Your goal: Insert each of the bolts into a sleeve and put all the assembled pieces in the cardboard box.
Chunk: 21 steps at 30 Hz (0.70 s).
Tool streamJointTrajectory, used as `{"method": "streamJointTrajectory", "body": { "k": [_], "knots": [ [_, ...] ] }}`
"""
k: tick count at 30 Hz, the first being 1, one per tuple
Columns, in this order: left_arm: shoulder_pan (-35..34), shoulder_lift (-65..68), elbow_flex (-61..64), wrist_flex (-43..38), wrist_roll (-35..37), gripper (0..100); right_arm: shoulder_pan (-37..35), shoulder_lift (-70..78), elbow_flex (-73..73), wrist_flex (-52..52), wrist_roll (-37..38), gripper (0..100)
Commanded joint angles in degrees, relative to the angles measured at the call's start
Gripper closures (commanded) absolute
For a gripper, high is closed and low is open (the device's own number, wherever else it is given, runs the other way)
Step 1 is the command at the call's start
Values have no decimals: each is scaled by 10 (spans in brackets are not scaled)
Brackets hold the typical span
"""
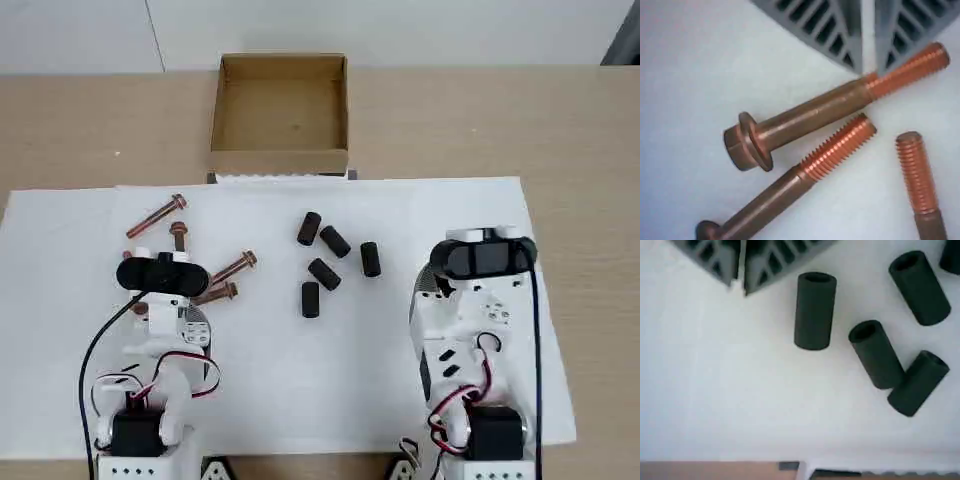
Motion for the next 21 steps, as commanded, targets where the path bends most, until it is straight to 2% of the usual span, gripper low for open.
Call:
{"method": "streamJointTrajectory", "body": {
  "k": [1,12,17,21],
  "knots": [
    [4,-6,-1,-7,-2,991,3,63,-93,19,4,995],
    [4,-6,-1,-7,1,990,-1,447,-419,130,2,995],
    [4,-6,-1,-7,-1,989,-4,571,-476,145,2,995],
    [4,-6,-1,-7,-1,989,-51,640,-506,174,5,995]
  ]
}}
